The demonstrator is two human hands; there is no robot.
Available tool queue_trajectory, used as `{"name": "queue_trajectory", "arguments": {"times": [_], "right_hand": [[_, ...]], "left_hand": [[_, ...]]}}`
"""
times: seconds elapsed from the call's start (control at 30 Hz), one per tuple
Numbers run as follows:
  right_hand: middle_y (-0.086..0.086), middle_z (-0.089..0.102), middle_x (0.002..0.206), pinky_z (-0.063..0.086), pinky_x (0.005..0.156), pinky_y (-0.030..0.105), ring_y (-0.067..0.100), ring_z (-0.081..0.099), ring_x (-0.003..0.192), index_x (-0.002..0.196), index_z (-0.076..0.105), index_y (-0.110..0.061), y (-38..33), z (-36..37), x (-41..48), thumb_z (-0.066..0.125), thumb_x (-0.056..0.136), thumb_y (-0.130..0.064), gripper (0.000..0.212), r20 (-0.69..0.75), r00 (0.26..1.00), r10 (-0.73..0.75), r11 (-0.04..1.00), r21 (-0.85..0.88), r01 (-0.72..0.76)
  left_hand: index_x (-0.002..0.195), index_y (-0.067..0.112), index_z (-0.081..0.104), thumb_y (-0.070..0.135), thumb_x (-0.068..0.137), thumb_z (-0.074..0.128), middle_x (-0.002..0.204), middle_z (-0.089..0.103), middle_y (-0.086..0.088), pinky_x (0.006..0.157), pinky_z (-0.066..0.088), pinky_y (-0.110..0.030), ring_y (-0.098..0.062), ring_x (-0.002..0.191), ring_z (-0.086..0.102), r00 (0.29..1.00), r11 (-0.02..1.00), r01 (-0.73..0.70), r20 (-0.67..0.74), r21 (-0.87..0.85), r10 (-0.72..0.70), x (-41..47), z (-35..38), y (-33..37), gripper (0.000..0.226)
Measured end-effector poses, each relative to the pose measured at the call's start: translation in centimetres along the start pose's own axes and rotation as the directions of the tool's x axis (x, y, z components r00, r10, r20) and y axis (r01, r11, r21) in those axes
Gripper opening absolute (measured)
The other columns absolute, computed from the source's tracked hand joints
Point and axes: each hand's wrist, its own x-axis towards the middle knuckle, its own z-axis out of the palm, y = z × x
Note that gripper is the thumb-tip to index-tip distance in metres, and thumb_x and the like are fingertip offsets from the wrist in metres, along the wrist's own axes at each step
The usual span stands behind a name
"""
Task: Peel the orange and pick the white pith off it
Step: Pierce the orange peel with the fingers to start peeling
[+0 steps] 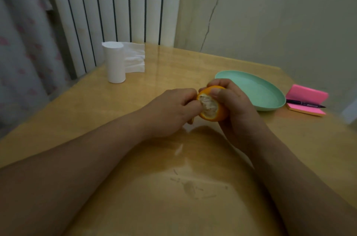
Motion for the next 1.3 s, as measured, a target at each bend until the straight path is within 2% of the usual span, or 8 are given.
{"name": "queue_trajectory", "arguments": {"times": [0.17, 0.27, 0.43, 0.57, 0.73, 0.93, 1.07, 1.3], "right_hand": [[0.018, 0.068, 0.108, 0.054, 0.082, 0.053, 0.034, 0.066, 0.095, 0.107, 0.067, -0.022, 0.3, 0.2, 0.3, 0.078, 0.075, -0.032, 0.035, -0.069, 0.994, -0.079, 0.988, -0.14, 0.069], [0.015, 0.067, 0.107, 0.054, 0.082, 0.053, 0.033, 0.065, 0.095, 0.105, 0.068, -0.025, 0.5, 0.2, 0.5, 0.078, 0.075, -0.034, 0.034, -0.07, 0.994, -0.083, 0.985, -0.156, 0.072], [0.013, 0.067, 0.108, 0.057, 0.084, 0.052, 0.031, 0.067, 0.096, 0.11, 0.067, -0.023, 0.5, 0.1, 0.4, 0.079, 0.074, -0.033, 0.04, -0.067, 0.997, -0.044, 0.988, -0.152, 0.033], [0.01, 0.068, 0.103, 0.056, 0.081, 0.05, 0.029, 0.067, 0.093, 0.108, 0.068, -0.024, 0.5, 0.1, 0.4, 0.079, 0.073, -0.033, 0.037, -0.083, 0.995, -0.049, 0.988, -0.152, 0.036], [0.006, 0.066, 0.09, 0.055, 0.073, 0.037, 0.02, 0.066, 0.083, 0.113, 0.061, -0.012, -0.1, -0.1, 0.4, 0.068, 0.087, -0.022, 0.03, -0.075, 0.997, -0.021, 0.999, 0.042, 0.024], [0.007, 0.066, 0.09, 0.059, 0.072, 0.031, 0.018, 0.067, 0.083, 0.106, 0.064, -0.011, -0.5, -0.1, -0.3, 0.063, 0.097, -0.027, 0.018, -0.004, 0.998, 0.06, 0.984, 0.167, -0.059], [0.015, 0.073, 0.101, 0.06, 0.072, 0.039, 0.029, 0.074, 0.091, 0.116, 0.067, -0.012, -0.4, 0.2, -0.4, 0.075, 0.089, -0.051, 0.048, -0.047, 0.987, 0.156, 0.986, -0.055, -0.158], [0.005, 0.076, 0.093, 0.062, 0.07, 0.038, 0.02, 0.074, 0.083, 0.103, 0.071, -0.022, 0.1, 0.8, -0.5, 0.081, 0.08, -0.054, 0.041, -0.194, 0.981, 0.006, 0.933, -0.351, -0.075]], "left_hand": [[0.089, 0.023, 0.06, 0.043, 0.095, 0.046, 0.08, 0.064, 0.005, 0.066, 0.058, -0.035, -0.007, 0.068, 0.063, 0.998, 0.997, -0.01, -0.057, -0.076, 0.006, -0.1, 0.5, 0.4, 0.025], [0.089, 0.022, 0.058, 0.043, 0.09, 0.042, 0.083, 0.063, 0.004, 0.07, 0.059, -0.041, -0.007, 0.069, 0.062, 0.999, 0.999, -0.015, -0.045, -0.051, 0.013, 0.0, 0.4, 0.6, 0.026], [0.095, 0.017, 0.06, 0.043, 0.089, 0.039, 0.085, 0.062, 0.002, 0.065, 0.047, -0.033, -0.007, 0.07, 0.059, 1.0, 1.0, 0.006, -0.025, 0.009, -0.006, 0.1, 0.3, 0.7, 0.033], [0.091, 0.018, 0.057, 0.04, 0.091, 0.04, 0.085, 0.062, -0.001, 0.067, 0.054, -0.038, -0.017, 0.075, 0.064, 0.999, 1.0, -0.001, -0.037, -0.009, 0.001, 0.1, 0.4, 0.7, 0.028], [0.093, 0.016, 0.056, 0.033, 0.114, 0.041, 0.08, 0.059, 0.004, 0.059, 0.041, -0.015, -0.002, 0.066, 0.055, 0.999, 0.998, -0.025, -0.022, -0.066, 0.024, 0.3, 0.7, 0.2, 0.03], [0.097, 0.013, 0.058, 0.041, 0.114, 0.04, 0.078, 0.059, 0.006, 0.063, 0.045, -0.02, -0.003, 0.068, 0.056, 0.997, 0.996, -0.072, -0.041, -0.058, 0.07, 0.2, 0.7, -0.1, 0.037], [0.099, 0.016, 0.06, 0.04, 0.112, 0.044, 0.083, 0.065, 0.002, 0.065, 0.047, -0.029, -0.007, 0.07, 0.058, 0.999, 1.0, -0.026, -0.026, 0.005, 0.026, 0.4, 0.4, -0.7, 0.032], [0.114, 0.02, 0.065, 0.047, 0.092, 0.042, 0.093, 0.072, 0.005, 0.076, 0.055, -0.04, -0.009, 0.078, 0.065, 0.998, 0.999, 0.025, 0.048, 0.031, -0.026, 0.6, 0.5, -0.6, 0.042]]}}
